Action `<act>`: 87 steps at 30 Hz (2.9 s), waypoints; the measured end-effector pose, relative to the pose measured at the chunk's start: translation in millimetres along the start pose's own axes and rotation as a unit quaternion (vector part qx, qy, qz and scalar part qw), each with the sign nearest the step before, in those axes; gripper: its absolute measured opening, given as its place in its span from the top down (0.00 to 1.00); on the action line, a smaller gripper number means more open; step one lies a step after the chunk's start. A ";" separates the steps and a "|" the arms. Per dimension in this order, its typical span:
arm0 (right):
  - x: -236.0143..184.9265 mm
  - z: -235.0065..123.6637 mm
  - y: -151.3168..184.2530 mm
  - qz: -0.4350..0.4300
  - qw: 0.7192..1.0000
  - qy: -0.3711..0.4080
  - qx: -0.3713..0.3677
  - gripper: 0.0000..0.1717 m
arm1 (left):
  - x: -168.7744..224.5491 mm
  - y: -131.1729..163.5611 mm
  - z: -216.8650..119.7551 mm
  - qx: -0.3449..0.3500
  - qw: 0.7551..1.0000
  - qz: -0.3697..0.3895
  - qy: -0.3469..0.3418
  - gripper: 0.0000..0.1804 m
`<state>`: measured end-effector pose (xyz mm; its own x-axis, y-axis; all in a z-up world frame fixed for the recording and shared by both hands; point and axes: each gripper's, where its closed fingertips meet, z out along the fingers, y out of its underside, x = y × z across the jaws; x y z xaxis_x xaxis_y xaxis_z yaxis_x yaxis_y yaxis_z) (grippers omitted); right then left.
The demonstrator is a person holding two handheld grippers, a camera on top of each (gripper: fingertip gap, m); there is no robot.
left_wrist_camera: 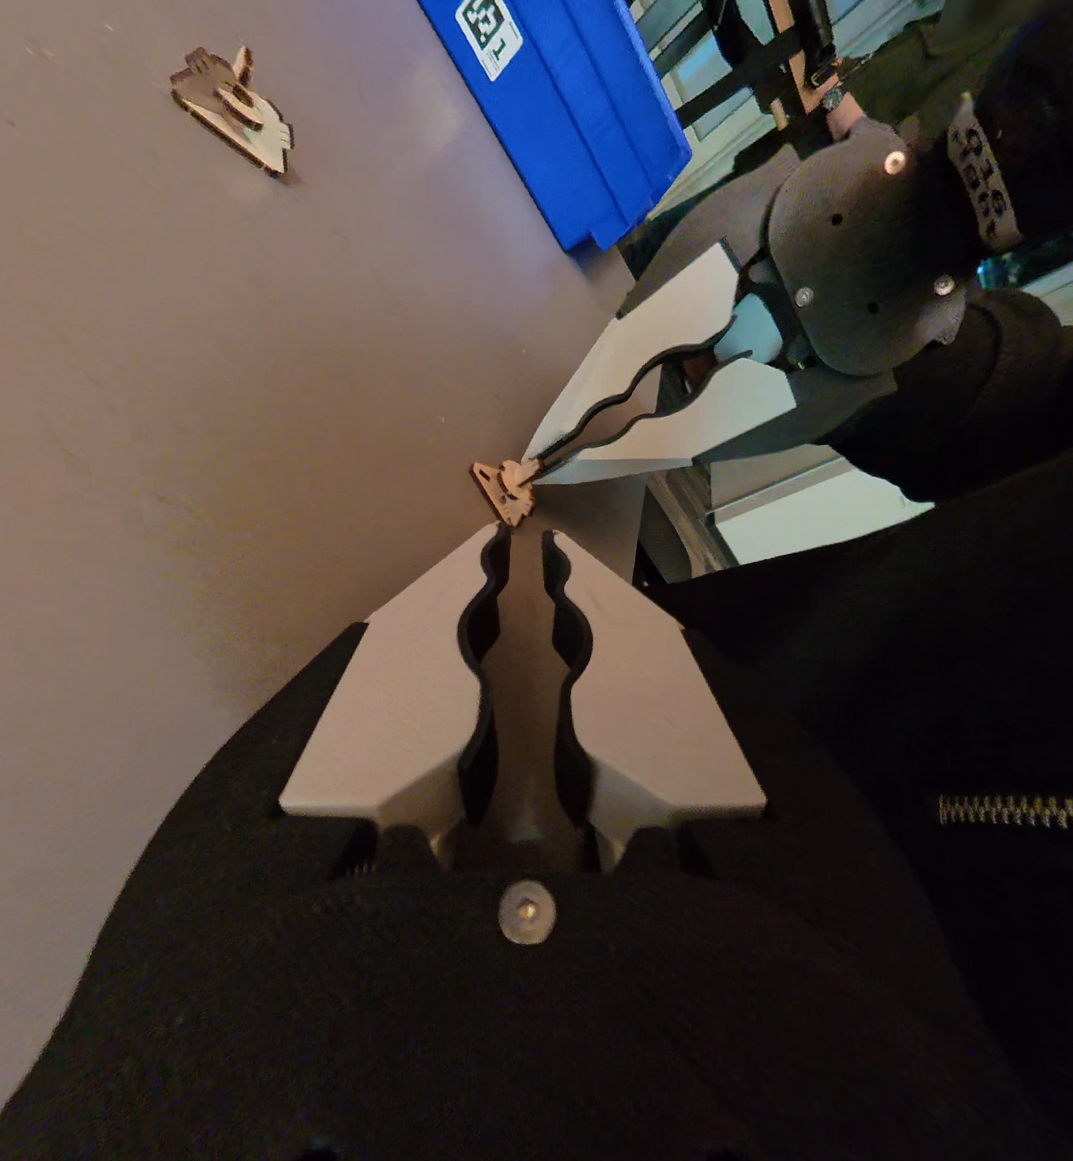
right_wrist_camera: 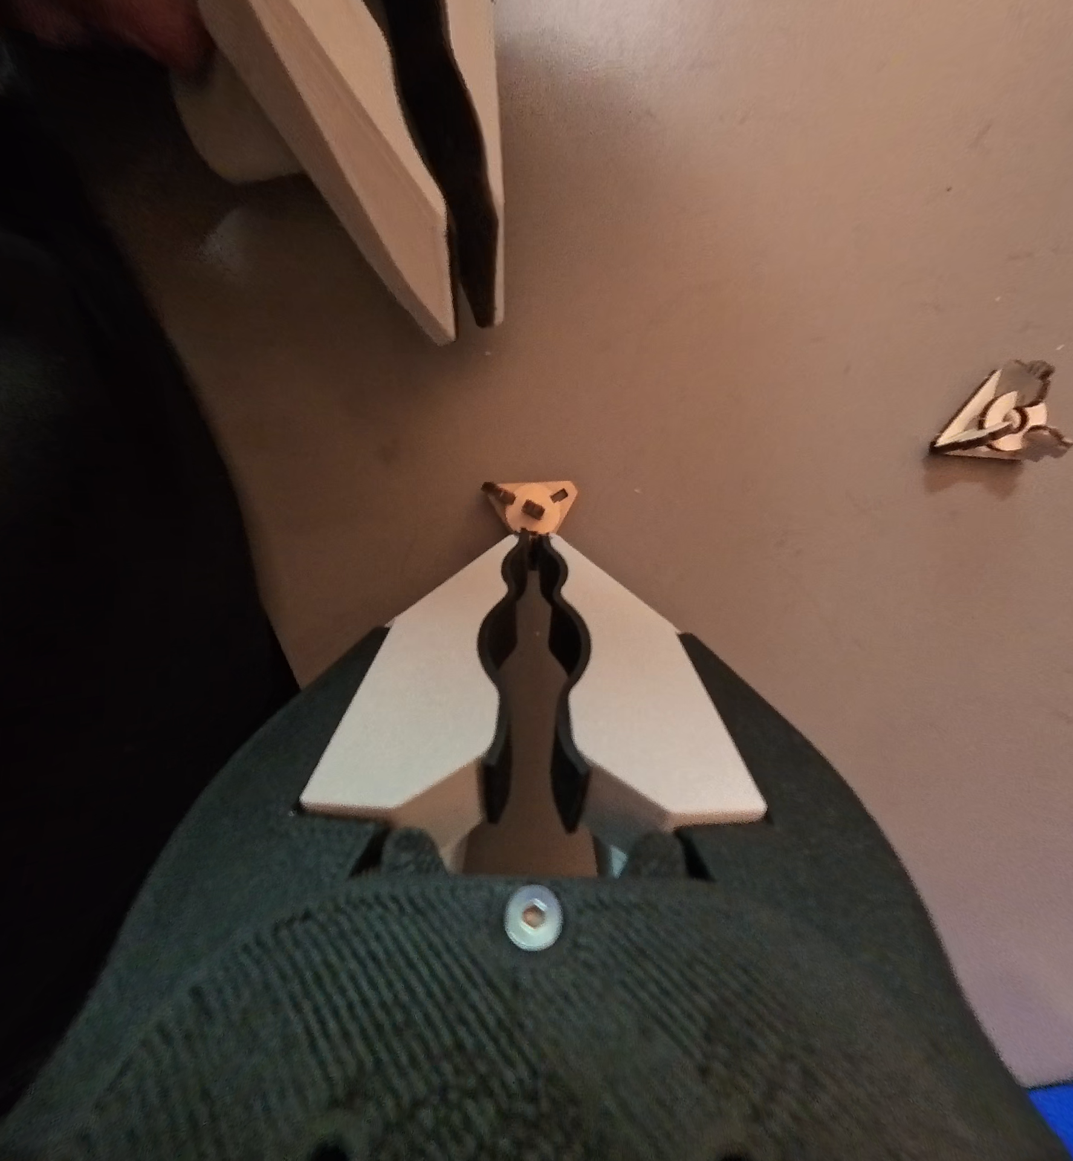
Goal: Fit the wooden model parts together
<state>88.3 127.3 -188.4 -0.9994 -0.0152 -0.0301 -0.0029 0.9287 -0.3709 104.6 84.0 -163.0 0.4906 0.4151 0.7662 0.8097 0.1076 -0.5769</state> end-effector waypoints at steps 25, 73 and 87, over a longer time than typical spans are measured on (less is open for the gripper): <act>0.6 -3.3 -13.2 -0.064 0.995 0.021 -0.074 0.93 | -19.4 -18.4 -32.3 0.065 0.997 -0.039 -0.007 1.00; -7.6 2.6 -5.1 -0.259 0.948 -0.067 -0.173 0.92 | -19.7 -11.8 -31.2 0.043 0.997 -0.066 0.007 1.00; -9.3 -3.2 -9.9 -0.313 0.927 -0.084 -0.188 0.99 | -20.8 -10.6 -30.4 0.040 0.997 -0.064 0.001 1.00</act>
<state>97.5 119.4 -181.5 -0.7793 -0.6222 -0.0743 -0.6230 0.7821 -0.0156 95.6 46.8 -164.2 0.3848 0.3920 0.8356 0.8375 0.2322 -0.4946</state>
